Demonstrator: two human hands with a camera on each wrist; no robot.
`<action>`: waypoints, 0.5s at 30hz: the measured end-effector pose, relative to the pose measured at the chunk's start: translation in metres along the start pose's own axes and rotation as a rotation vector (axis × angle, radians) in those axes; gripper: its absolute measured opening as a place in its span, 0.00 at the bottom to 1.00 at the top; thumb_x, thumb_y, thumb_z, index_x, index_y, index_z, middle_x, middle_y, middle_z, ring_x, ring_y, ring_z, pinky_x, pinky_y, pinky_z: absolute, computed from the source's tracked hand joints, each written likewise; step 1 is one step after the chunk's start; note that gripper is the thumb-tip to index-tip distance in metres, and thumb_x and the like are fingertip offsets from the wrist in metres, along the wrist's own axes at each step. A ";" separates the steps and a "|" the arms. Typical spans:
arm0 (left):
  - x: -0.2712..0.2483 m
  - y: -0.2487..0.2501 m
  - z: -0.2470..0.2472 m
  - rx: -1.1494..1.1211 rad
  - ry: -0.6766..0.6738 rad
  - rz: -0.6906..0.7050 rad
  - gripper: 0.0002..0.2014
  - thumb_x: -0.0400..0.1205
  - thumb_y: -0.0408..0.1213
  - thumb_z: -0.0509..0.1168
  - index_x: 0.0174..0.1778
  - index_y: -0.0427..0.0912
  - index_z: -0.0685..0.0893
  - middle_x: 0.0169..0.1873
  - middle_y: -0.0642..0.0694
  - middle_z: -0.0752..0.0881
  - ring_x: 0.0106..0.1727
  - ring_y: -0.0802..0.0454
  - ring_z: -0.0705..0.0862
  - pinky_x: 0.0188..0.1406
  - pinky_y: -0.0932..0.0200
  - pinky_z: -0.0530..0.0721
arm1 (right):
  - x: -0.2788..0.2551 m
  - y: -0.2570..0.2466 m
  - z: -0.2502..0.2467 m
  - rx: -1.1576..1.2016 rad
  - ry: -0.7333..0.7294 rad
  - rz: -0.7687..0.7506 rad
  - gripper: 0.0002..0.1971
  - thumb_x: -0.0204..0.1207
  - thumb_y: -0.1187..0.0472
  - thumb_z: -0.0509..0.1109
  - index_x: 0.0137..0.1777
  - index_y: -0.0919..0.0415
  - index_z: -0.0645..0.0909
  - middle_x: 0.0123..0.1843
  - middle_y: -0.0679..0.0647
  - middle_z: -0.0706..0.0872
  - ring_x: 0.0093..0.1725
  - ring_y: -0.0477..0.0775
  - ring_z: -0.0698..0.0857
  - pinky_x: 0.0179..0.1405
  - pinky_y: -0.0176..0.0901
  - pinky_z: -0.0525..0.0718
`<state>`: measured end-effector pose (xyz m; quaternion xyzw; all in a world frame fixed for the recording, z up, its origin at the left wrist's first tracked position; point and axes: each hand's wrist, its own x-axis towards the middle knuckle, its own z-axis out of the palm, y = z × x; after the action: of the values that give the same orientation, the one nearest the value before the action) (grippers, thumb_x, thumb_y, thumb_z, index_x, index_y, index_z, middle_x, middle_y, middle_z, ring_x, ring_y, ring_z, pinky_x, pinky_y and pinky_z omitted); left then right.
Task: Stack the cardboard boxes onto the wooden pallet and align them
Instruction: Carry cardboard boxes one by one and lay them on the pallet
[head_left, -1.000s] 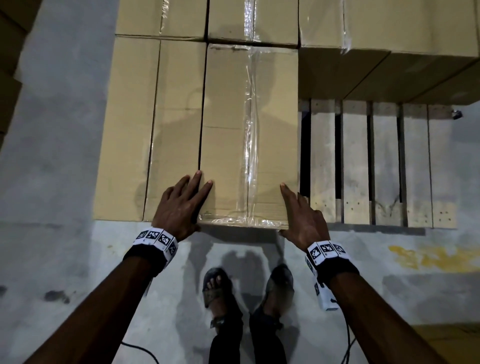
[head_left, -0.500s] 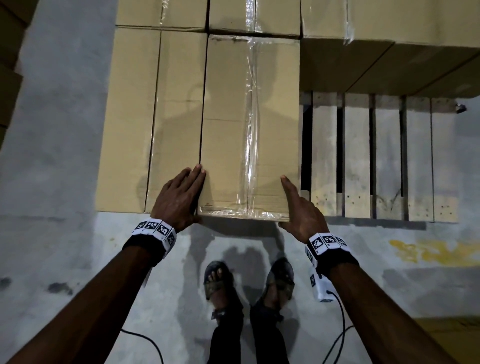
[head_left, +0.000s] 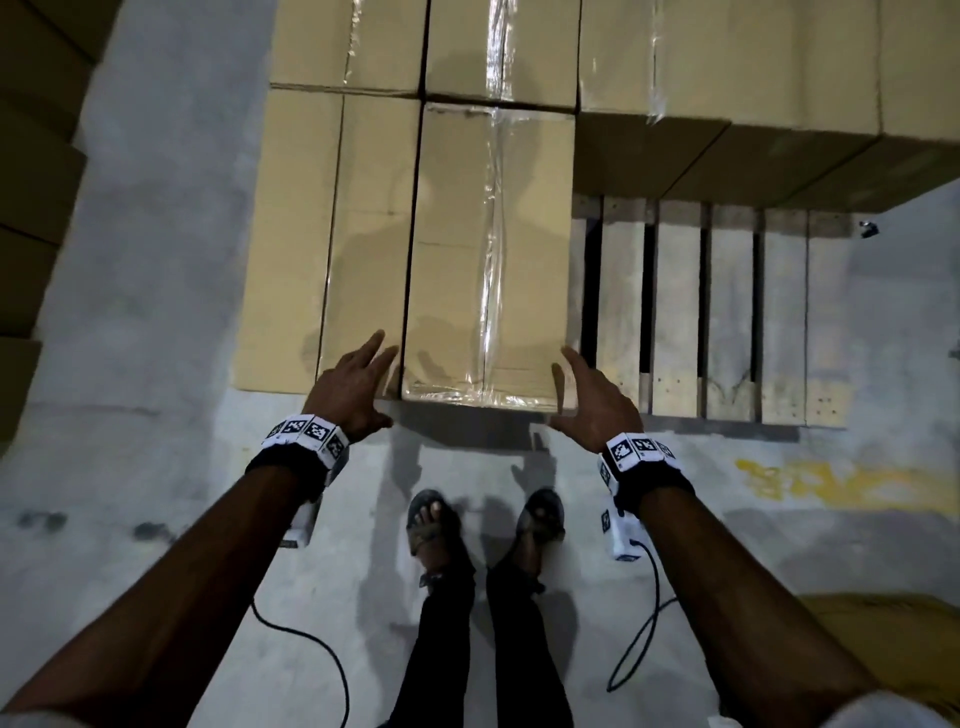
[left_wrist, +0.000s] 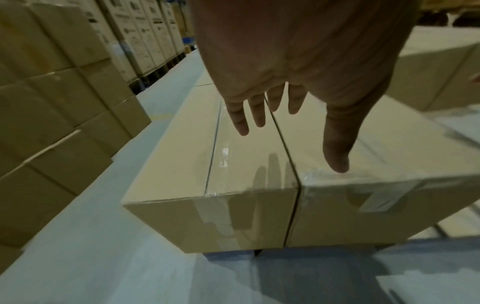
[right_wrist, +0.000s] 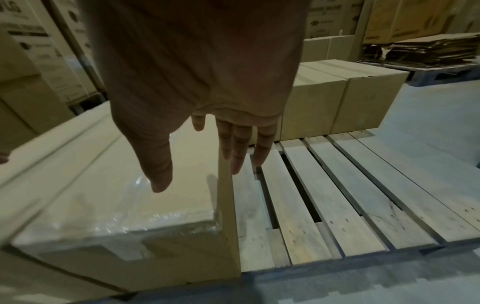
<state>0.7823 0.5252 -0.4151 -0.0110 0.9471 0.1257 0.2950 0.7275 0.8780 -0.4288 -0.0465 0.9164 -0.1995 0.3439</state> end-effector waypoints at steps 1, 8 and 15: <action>-0.013 0.006 -0.008 -0.058 0.002 -0.025 0.54 0.73 0.46 0.85 0.91 0.44 0.61 0.92 0.46 0.53 0.85 0.37 0.67 0.77 0.39 0.76 | -0.009 -0.004 -0.008 0.042 0.013 0.016 0.55 0.71 0.49 0.85 0.91 0.42 0.51 0.80 0.61 0.76 0.76 0.68 0.79 0.71 0.63 0.81; -0.134 0.070 -0.084 -0.357 -0.006 -0.053 0.34 0.80 0.47 0.79 0.81 0.41 0.78 0.76 0.39 0.82 0.75 0.39 0.81 0.73 0.50 0.78 | -0.109 -0.048 -0.078 0.186 0.008 -0.007 0.48 0.75 0.48 0.81 0.90 0.43 0.57 0.82 0.63 0.74 0.77 0.68 0.77 0.74 0.60 0.79; -0.236 0.126 -0.145 -0.414 0.000 0.008 0.31 0.81 0.50 0.77 0.80 0.44 0.80 0.70 0.45 0.87 0.63 0.45 0.88 0.59 0.59 0.81 | -0.208 -0.083 -0.138 0.278 0.091 -0.103 0.41 0.72 0.44 0.83 0.83 0.48 0.70 0.79 0.57 0.79 0.71 0.62 0.82 0.69 0.59 0.83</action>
<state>0.8848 0.5994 -0.1385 -0.0675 0.9011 0.3190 0.2859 0.7914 0.8940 -0.1747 -0.0364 0.8910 -0.3438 0.2944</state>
